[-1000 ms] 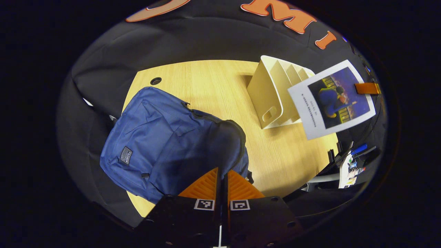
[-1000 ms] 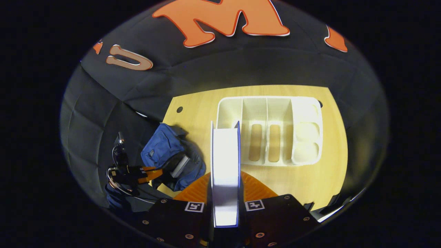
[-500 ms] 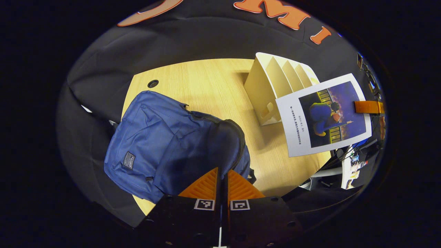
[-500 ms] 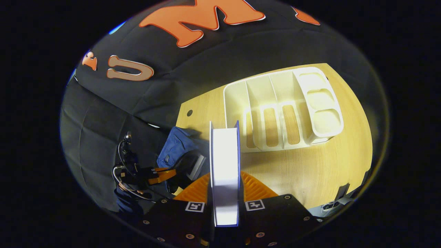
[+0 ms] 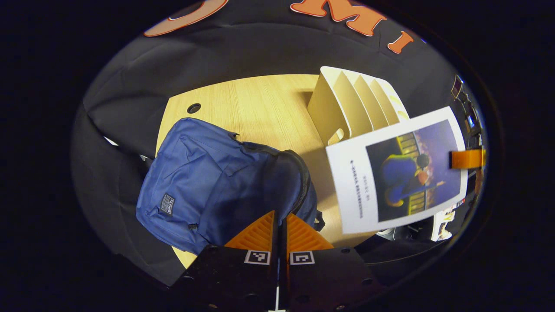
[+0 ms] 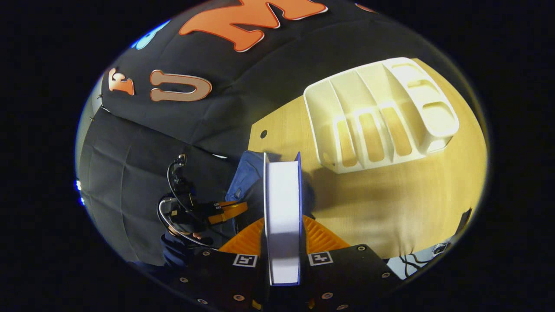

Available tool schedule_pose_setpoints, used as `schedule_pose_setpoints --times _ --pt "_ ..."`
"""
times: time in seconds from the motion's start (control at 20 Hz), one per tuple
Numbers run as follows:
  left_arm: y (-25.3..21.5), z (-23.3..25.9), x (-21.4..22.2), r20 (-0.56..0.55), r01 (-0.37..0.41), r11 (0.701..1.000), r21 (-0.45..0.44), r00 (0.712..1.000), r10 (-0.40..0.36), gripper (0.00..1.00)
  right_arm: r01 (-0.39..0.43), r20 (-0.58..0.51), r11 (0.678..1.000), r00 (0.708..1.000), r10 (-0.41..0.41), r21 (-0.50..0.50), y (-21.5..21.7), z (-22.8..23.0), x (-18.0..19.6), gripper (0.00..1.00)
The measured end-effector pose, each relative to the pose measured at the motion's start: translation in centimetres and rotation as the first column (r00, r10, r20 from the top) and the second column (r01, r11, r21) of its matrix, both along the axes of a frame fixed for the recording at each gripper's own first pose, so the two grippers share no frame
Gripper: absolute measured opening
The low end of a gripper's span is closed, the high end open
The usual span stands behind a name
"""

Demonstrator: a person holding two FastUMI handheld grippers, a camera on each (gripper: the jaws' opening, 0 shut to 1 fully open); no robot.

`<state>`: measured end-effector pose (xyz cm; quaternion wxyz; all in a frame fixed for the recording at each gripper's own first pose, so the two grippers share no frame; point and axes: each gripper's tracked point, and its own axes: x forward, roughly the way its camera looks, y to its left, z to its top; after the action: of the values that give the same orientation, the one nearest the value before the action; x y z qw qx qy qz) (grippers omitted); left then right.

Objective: Open the schoolbag, grab two books from the bookshelf and put them into the schoolbag.

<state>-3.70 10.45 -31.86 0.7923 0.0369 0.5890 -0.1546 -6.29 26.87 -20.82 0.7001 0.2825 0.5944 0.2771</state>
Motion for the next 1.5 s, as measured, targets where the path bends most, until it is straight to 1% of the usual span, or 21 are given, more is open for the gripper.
schedule_pose_setpoints --times 0.1,0.3,0.5,0.65,0.85,1.1,1.25,1.4,1.5 --pt "0.1 0.5 0.3 0.006 0.008 1.000 0.009 1.000 -0.008 0.02 0.008 -0.033 1.000 0.999 -0.007 0.028 1.3 -1.6 -1.3 0.28" --pt "0.2 0.8 0.6 0.007 0.020 0.999 0.026 1.000 -0.020 0.03 0.084 -0.088 0.990 0.993 -0.074 0.117 4.0 -3.8 -2.1 0.28" --pt "0.2 0.9 0.7 0.008 0.037 0.998 0.045 0.999 -0.038 0.02 0.150 -0.103 0.981 0.985 -0.138 0.122 6.1 -6.8 -2.0 0.28" --pt "0.0 0.9 0.9 0.007 0.044 0.998 0.050 0.999 -0.045 0.02 0.209 -0.116 0.969 0.974 -0.195 0.131 7.5 -8.2 -2.0 0.28" --pt "-0.9 1.9 1.0 0.012 0.081 0.995 0.061 0.997 -0.082 0.02 0.262 -0.149 0.952 0.959 -0.239 0.159 9.5 -9.8 -1.6 0.28" --pt "-1.5 3.6 1.3 0.027 0.125 0.989 0.077 0.991 -0.128 0.02 0.276 -0.185 0.935 0.954 -0.238 0.221 12.0 -10.9 -1.5 0.28" --pt "-1.9 5.4 1.6 0.028 0.128 0.989 0.076 0.991 -0.130 0.02 0.274 -0.199 0.930 0.953 -0.229 0.245 13.8 -11.9 -1.4 0.28" --pt "-3.4 7.7 1.7 0.039 0.125 0.990 0.070 0.991 -0.127 0.02 0.278 -0.204 0.921 0.952 -0.227 0.273 15.2 -12.5 -1.6 0.28" --pt "-4.1 8.5 1.7 0.045 0.124 0.990 0.072 0.991 -0.127 0.02 0.289 -0.200 0.914 0.950 -0.238 0.284 15.7 -12.6 -1.5 0.28"
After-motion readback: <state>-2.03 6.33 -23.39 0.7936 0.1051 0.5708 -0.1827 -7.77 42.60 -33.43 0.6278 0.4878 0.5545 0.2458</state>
